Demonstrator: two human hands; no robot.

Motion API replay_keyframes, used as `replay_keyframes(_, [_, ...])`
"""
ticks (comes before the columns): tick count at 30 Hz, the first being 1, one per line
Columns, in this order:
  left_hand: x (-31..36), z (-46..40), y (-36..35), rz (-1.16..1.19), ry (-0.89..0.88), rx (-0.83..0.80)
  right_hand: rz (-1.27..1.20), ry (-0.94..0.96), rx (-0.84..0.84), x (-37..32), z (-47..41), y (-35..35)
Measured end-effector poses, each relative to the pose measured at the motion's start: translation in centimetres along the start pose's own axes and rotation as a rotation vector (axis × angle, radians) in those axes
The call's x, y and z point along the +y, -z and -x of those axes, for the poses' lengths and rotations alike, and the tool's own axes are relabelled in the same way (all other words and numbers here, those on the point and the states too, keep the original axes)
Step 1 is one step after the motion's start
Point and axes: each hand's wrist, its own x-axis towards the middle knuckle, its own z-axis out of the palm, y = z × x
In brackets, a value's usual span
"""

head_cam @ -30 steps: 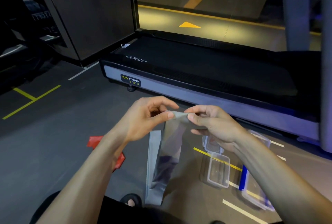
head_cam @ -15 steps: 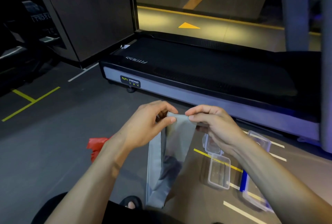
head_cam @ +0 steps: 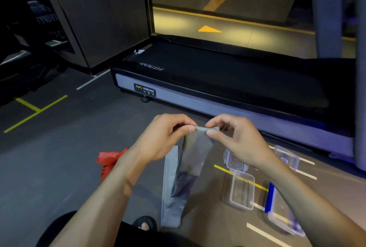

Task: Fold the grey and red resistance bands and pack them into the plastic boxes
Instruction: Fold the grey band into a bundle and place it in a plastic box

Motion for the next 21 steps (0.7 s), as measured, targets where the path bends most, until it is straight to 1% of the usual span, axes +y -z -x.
replay_keyframes(3, [-0.1, 0.0, 0.0, 0.04, -0.005, 0.008, 0.244, 0.1, -0.002, -0.1, 0.1, 0.1])
replay_keyframes(5, [0.1, 0.1, 0.0, 0.076, -0.001, 0.019, 0.31, 0.124, -0.033, -0.1, 0.1, 0.1])
replay_keyframes(7, [0.4, 0.1, -0.2, 0.087, -0.006, 0.028, 0.325, 0.133, -0.058, 0.0, 0.1, 0.1])
replay_keyframes(10, [0.7, 0.0, -0.6, 0.093, -0.012, 0.054, 0.268, 0.151, -0.055, 0.0, -0.1, 0.3])
replay_keyframes(13, [0.9, 0.0, -1.0, 0.103, -0.023, 0.039, 0.166, 0.086, -0.068, 0.2, -0.3, 0.8])
replay_keyframes(16, [0.9, 0.1, -1.2, 0.108, -0.04, 0.031, 0.121, 0.045, -0.131, 0.5, -0.5, 1.3])
replay_keyframes(21, [0.5, -0.1, -1.4, 0.202, -0.026, 0.048, 0.021, 0.015, -0.258, 0.0, -0.5, 1.8])
